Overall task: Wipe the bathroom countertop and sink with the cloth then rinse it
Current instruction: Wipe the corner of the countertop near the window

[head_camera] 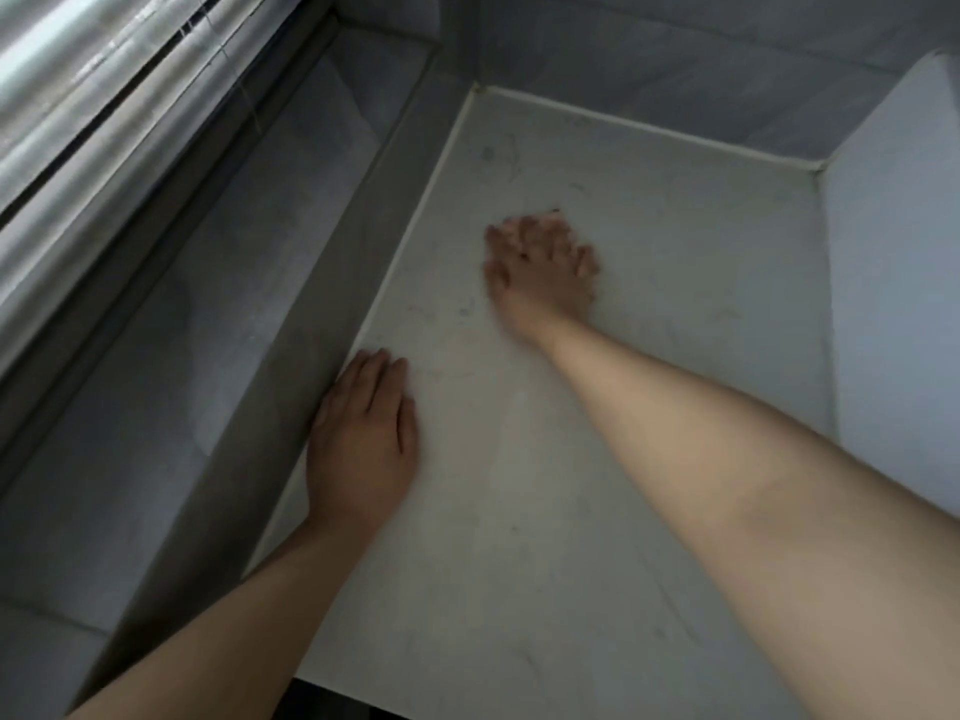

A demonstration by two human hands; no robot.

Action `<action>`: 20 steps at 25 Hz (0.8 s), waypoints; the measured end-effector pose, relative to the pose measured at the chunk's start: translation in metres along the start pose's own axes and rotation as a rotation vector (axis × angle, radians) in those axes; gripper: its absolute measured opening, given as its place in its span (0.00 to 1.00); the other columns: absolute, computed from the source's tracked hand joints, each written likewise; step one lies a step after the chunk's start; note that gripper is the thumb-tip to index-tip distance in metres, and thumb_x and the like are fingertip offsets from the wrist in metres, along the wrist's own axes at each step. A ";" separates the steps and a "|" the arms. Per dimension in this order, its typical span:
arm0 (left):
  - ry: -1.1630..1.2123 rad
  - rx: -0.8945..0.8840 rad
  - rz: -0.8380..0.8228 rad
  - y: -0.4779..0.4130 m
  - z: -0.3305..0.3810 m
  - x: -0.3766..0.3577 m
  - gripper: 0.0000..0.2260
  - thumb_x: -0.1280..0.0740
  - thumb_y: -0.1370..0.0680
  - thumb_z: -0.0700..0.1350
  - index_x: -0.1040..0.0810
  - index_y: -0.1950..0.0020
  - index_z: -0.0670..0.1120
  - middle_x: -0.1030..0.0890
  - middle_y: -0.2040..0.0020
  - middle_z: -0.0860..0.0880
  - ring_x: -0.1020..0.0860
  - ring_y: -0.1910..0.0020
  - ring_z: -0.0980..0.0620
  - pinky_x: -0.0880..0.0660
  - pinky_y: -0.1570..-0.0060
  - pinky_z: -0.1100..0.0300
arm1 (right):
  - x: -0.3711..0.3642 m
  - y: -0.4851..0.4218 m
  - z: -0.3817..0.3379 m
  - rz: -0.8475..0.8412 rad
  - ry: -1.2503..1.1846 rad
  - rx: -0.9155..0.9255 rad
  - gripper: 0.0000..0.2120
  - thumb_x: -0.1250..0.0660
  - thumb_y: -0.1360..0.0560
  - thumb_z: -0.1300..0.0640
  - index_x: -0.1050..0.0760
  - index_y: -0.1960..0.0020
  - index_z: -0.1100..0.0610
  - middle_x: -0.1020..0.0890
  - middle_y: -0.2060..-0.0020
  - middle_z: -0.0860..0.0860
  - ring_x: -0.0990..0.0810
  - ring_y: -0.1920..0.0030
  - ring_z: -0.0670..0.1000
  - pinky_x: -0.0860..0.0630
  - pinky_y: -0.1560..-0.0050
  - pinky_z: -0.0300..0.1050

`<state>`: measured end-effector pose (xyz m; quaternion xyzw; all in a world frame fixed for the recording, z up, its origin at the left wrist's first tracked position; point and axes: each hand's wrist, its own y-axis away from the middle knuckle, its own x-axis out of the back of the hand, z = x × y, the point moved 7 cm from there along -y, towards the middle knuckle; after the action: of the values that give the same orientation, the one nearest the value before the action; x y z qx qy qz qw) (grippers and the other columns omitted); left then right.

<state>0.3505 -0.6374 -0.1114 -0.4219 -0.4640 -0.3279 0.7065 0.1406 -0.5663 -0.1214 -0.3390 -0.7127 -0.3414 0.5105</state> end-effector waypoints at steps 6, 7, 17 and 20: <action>0.001 -0.080 -0.035 0.060 -0.017 0.022 0.20 0.46 0.24 0.42 0.24 0.38 0.36 0.23 0.38 0.38 0.24 0.40 0.42 0.33 0.40 0.52 | -0.034 0.153 -0.065 0.005 0.122 0.645 0.23 0.51 0.23 0.44 0.28 0.33 0.42 0.27 0.32 0.49 0.31 0.30 0.56 0.40 0.32 0.57; 0.014 -0.077 -0.047 0.063 -0.019 0.022 0.20 0.47 0.24 0.42 0.24 0.39 0.35 0.23 0.38 0.38 0.24 0.40 0.42 0.33 0.40 0.52 | -0.031 0.144 -0.056 0.001 0.159 0.630 0.24 0.53 0.23 0.44 0.31 0.31 0.42 0.30 0.29 0.49 0.34 0.28 0.56 0.42 0.31 0.58; 0.535 0.251 0.007 0.062 -0.035 0.036 0.26 0.49 0.23 0.51 0.32 0.33 0.34 0.28 0.34 0.37 0.30 0.36 0.47 0.40 0.37 0.66 | -0.049 0.219 -0.099 0.090 0.013 0.598 0.23 0.47 0.25 0.45 0.27 0.34 0.46 0.26 0.32 0.50 0.34 0.29 0.56 0.41 0.32 0.57; 0.238 0.020 -0.108 0.059 -0.019 0.026 0.25 0.49 0.23 0.50 0.30 0.34 0.36 0.27 0.34 0.37 0.29 0.35 0.41 0.36 0.35 0.56 | -0.046 0.245 -0.051 0.044 0.120 0.635 0.20 0.46 0.25 0.44 0.26 0.36 0.42 0.24 0.35 0.47 0.35 0.31 0.54 0.41 0.34 0.56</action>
<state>0.4169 -0.6307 -0.1087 -0.3475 -0.4020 -0.4087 0.7421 0.3811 -0.4832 -0.1188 -0.1576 -0.7446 -0.1104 0.6392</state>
